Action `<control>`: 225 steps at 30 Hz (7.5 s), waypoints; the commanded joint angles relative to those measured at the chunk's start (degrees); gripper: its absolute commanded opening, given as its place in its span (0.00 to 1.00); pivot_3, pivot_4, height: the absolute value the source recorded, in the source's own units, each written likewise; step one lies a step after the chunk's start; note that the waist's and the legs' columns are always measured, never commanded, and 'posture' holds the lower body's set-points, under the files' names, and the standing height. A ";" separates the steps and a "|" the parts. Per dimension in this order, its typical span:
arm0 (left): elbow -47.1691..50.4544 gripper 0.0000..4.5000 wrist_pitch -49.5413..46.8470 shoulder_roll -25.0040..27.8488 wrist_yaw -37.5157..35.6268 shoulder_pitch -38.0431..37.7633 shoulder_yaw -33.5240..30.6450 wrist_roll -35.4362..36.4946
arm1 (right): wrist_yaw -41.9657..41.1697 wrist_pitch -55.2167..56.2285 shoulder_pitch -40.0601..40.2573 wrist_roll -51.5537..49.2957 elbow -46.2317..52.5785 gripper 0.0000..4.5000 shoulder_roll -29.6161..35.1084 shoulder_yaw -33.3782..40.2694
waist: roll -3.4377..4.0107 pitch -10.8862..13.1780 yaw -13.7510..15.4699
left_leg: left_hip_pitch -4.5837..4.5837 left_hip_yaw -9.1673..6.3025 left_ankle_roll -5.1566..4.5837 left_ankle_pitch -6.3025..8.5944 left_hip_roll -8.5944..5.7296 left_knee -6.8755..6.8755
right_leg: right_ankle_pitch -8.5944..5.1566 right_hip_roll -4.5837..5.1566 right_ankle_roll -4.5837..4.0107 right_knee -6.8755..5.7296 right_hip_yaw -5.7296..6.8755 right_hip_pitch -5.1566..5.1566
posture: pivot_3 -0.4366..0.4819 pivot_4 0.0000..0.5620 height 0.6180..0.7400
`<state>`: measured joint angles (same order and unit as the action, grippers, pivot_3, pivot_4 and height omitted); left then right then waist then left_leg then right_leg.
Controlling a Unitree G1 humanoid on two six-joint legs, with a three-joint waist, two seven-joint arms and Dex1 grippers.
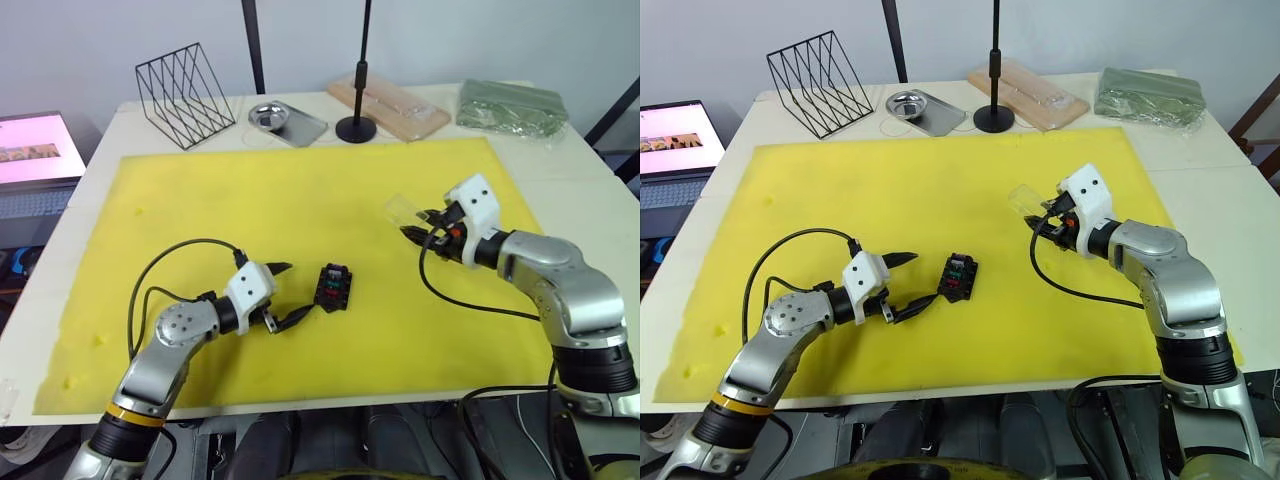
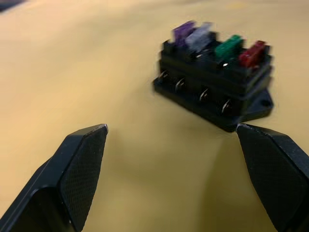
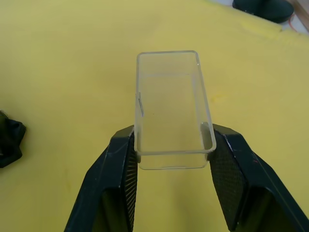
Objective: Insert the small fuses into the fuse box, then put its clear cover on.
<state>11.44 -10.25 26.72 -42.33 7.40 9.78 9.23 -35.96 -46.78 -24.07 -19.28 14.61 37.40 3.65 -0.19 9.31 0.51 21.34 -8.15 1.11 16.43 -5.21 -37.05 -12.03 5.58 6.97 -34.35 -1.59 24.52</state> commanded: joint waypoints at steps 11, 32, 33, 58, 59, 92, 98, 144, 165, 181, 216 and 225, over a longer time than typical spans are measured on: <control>-0.84 1.00 -2.20 -1.95 -0.25 1.55 -5.25 6.47 | 2.10 -0.58 1.01 -0.73 4.49 0.40 1.08 3.50 | 0.00 0.00 -0.05 | 0.00 -0.01 0.02 -0.01 0.00 -0.02 | 0.03 0.00 0.04 -0.02 0.01 0.01 | 0.48 0.27 1.00; 4.03 1.00 -5.49 -11.57 11.71 -2.67 8.32 -3.97 | 1.63 -3.81 0.89 -2.94 6.53 0.40 3.40 3.51 | 0.02 -0.01 0.36 | 0.00 0.01 0.01 -0.01 -0.02 -0.05 | 0.03 0.00 0.03 0.02 0.00 -0.07 | 0.48 0.27 1.00; 3.74 1.00 -5.65 -12.10 12.21 -2.63 8.47 -4.31 | 1.60 -4.07 0.82 -3.07 6.69 0.40 3.48 3.42 | 0.02 -0.01 0.36 | -0.01 0.01 0.01 -0.01 -0.02 -0.05 | 0.03 0.01 0.03 0.03 0.00 -0.08 | 0.48 0.27 1.00; -0.61 0.62 -8.50 -12.33 10.02 2.93 8.64 -6.10 | 3.67 -5.57 1.00 -4.31 7.96 0.40 3.01 4.07 | 0.14 -0.11 0.36 | -0.06 0.00 0.01 -0.01 -0.04 -0.13 | 0.03 0.01 0.05 0.03 0.01 -0.19 | 0.48 0.27 1.00; -0.28 0.62 -8.33 -11.69 8.29 3.32 8.35 -4.94 | 3.65 -5.47 1.10 -4.40 8.00 0.40 3.03 4.17 | 0.15 -0.11 0.29 | -0.06 0.00 0.01 -0.01 -0.04 -0.13 | 0.03 0.01 0.05 0.03 0.01 -0.19 | 0.48 0.27 1.00; -26.77 0.62 13.66 -5.86 -26.86 20.61 7.58 2.98 | -27.46 4.67 -8.79 -4.76 6.24 0.40 11.89 -18.93 | 0.13 -0.09 0.19 | 0.03 -0.03 -0.02 0.00 -0.03 -0.11 | 0.06 0.02 0.10 0.09 0.07 -0.09 | 0.48 0.27 1.00; -27.64 0.62 14.39 -5.56 -27.89 20.72 7.30 2.99 | -29.64 7.05 -8.83 -2.98 3.86 0.40 11.14 -19.34 | 0.13 -0.09 0.19 | 0.02 -0.03 -0.02 0.00 -0.03 -0.11 | 0.06 0.01 0.10 0.08 0.07 -0.08 | 0.48 0.27 1.00; -27.49 0.62 14.55 -5.48 -27.49 20.17 7.53 2.29 | -33.49 10.64 -7.17 1.92 -2.33 0.40 8.82 -21.66 | 0.14 -0.10 0.18 | 0.01 -0.03 -0.01 0.00 -0.03 -0.10 | 0.06 0.01 0.10 0.07 0.06 -0.07 | 0.48 0.27 1.00; -28.05 0.62 14.74 -5.61 -26.96 20.20 7.37 1.79 | -35.48 13.68 -9.20 3.98 -5.16 0.40 8.49 -22.80 | 0.14 -0.10 0.16 | 0.00 -0.03 -0.01 0.00 -0.03 -0.10 | 0.06 0.01 0.10 0.05 0.06 -0.07 | 0.48 0.27 1.00; -28.28 0.62 14.79 -5.47 -26.68 20.13 7.26 1.55 | -35.26 12.98 -9.81 3.27 -4.60 0.99 7.89 -20.63 | 0.13 -0.11 0.16 | 0.01 -0.03 0.00 -0.01 -0.03 -0.11 | 0.06 0.01 0.10 0.04 0.06 -0.06 | 0.48 0.27 1.00; -30.81 0.62 17.23 -5.63 -26.77 20.73 7.10 1.48 | -22.76 12.19 -6.10 -9.06 7.90 0.01 1.22 -9.51 | 0.15 -0.12 0.16 | -0.03 -0.03 0.00 -0.01 -0.02 -0.12 | 0.06 0.00 0.10 -0.01 0.05 -0.07 | 0.48 0.27 1.00; -30.68 0.62 16.92 -6.07 -26.91 20.84 7.57 1.41 | -21.71 11.77 0.69 -1.13 -3.86 0.01 -0.37 -20.28 | 0.15 -0.21 0.11 | -0.03 -0.03 0.00 -0.01 -0.02 -0.11 | 0.06 -0.01 0.09 -0.01 0.05 -0.08 | 0.48 0.27 1.00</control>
<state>-19.25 6.60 20.59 -69.17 27.93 18.05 10.65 -57.54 -34.19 -23.98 -23.25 13.82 36.72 -13.25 -0.04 9.10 0.63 21.31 -8.15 1.11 16.42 -5.24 -37.16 -11.97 5.58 7.07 -34.36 -1.56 24.44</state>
